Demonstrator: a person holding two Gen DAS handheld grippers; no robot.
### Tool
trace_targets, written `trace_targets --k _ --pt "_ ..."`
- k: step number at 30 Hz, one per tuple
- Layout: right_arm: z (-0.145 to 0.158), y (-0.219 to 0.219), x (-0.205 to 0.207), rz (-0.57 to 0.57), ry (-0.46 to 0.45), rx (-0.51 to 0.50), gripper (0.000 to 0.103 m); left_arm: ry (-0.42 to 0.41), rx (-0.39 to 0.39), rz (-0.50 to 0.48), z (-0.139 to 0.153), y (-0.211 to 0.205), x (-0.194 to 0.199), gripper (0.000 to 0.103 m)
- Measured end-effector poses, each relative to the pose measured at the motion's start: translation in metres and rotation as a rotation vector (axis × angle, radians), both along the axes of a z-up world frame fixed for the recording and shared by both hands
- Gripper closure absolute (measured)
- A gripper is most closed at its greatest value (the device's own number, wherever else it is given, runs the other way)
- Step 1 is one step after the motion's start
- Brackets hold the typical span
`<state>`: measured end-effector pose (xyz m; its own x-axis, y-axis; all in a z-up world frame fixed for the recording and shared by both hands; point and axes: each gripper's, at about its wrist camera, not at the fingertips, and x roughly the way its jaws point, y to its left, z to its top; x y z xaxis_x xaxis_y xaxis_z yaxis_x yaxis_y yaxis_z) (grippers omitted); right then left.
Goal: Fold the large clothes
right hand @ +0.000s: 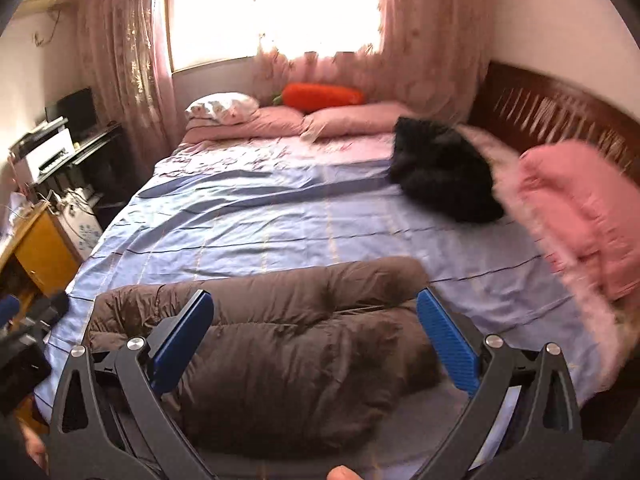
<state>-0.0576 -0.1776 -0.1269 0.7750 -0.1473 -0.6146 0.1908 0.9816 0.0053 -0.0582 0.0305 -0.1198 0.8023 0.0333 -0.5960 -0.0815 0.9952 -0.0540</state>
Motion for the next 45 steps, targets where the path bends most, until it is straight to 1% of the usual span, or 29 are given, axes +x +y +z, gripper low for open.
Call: trace_targets --k 1,3,5,8,9,11,13,15,16,19,24,27,29,33,37,45 --pt "0.009 0.001 -0.010 0.001 -0.007 -0.004 0.001 -0.019 0.005 0.003 0.011 -0.002 -0.012 0.002" --pt "0.025 0.001 -0.026 -0.005 -0.019 -0.001 0.001 -0.017 0.010 -0.007 0.023 -0.007 -0.027 0.002" --pt "0.038 -0.003 -0.042 -0.024 -0.039 0.000 0.001 0.016 0.006 -0.034 0.028 -0.015 -0.033 0.002" --pt "0.050 -0.007 -0.060 -0.047 -0.039 -0.004 0.001 0.056 -0.050 -0.127 0.029 -0.029 -0.046 0.002" --pt "0.052 -0.008 -0.063 -0.048 -0.041 0.005 0.001 0.056 -0.055 -0.124 0.030 -0.032 -0.051 0.002" --pt "0.057 -0.014 -0.071 -0.088 -0.045 0.017 0.001 0.055 -0.046 -0.123 0.031 -0.038 -0.057 0.002" --pt "0.061 -0.020 -0.079 -0.075 -0.061 0.055 0.001 0.051 -0.026 -0.136 0.033 -0.044 -0.061 0.002" --pt "0.062 -0.023 -0.083 -0.049 -0.053 0.088 0.001 0.037 0.001 -0.135 0.036 -0.047 -0.064 0.002" --pt "0.063 -0.023 -0.084 -0.043 -0.054 0.089 0.001 0.028 0.019 -0.127 0.038 -0.049 -0.067 0.002" --pt "0.064 -0.021 -0.085 -0.041 -0.055 0.069 0.001 0.005 0.041 -0.112 0.042 -0.048 -0.073 0.002" --pt "0.065 -0.017 -0.086 -0.027 -0.058 0.080 0.001 -0.027 0.083 -0.069 0.048 -0.044 -0.078 0.002" --pt "0.065 -0.016 -0.087 -0.028 -0.061 0.082 0.001 -0.033 0.073 -0.060 0.050 -0.039 -0.080 0.002" --pt "0.065 -0.015 -0.087 -0.029 -0.058 0.071 0.001 -0.042 0.052 -0.059 0.053 -0.033 -0.082 0.002" --pt "0.063 -0.008 -0.087 -0.012 -0.050 0.046 0.001 -0.077 0.022 -0.024 0.062 -0.018 -0.089 0.002" --pt "0.062 0.002 -0.087 0.015 -0.045 0.032 0.001 -0.078 0.020 -0.019 0.062 -0.019 -0.089 0.002" --pt "0.061 0.009 -0.086 0.032 -0.040 0.030 0.001 -0.067 0.018 -0.027 0.062 -0.018 -0.090 0.002"
